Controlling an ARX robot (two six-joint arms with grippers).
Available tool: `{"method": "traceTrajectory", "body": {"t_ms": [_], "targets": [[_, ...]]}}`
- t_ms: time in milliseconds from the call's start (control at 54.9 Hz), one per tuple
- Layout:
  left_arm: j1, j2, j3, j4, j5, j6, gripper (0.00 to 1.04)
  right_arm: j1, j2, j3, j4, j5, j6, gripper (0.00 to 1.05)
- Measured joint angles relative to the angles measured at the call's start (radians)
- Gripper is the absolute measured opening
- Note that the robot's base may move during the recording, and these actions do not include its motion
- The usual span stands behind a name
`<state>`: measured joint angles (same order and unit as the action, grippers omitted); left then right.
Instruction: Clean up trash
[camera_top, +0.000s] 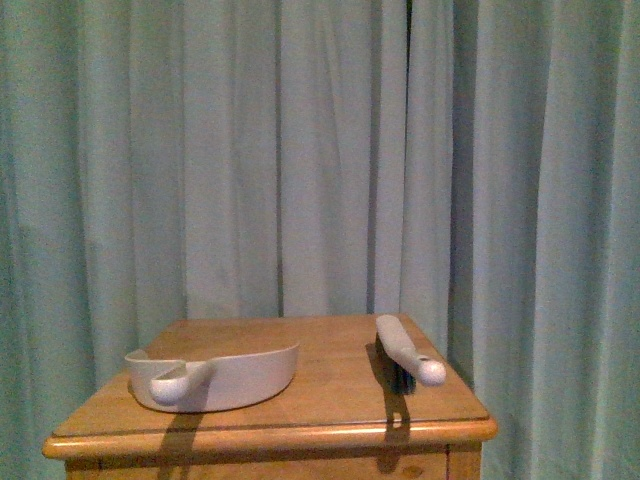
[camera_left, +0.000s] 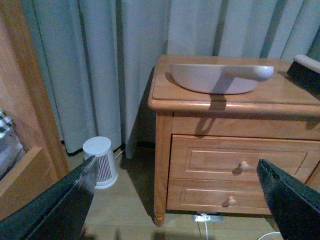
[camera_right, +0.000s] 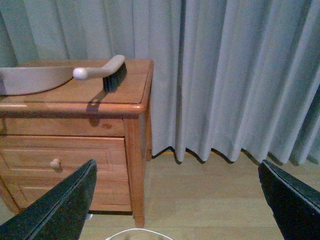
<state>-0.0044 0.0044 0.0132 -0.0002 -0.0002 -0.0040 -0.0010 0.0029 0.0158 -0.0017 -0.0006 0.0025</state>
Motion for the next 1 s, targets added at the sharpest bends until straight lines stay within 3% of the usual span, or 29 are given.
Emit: {"method": "traceTrajectory", "body": {"t_ms": [401,492,637,801,1002], "targets": [[-0.006,0.011,0.008,-0.026,-0.028,-0.023,0.97,0.0,0.0,0.0,0.0,0.0,0.0,0.97],[-0.026,0.164,0.074,-0.196,-0.124,-0.143,0.97,0.0,0.0,0.0,0.0,-0.001,0.0,0.97],[-0.047,0.421,0.121,-0.096,-0.117,-0.146,0.97,0.0,0.0,0.0,0.0,0.0,0.0,0.97],[-0.051,0.798,0.358,-0.013,-0.137,-0.051,0.97,0.0,0.0,0.0,0.0,0.0,0.0,0.97],[-0.142,1.116,0.753,-0.129,-0.163,-0.025,0.97,0.0,0.0,0.0,0.0,0.0,0.0,0.97]]}}
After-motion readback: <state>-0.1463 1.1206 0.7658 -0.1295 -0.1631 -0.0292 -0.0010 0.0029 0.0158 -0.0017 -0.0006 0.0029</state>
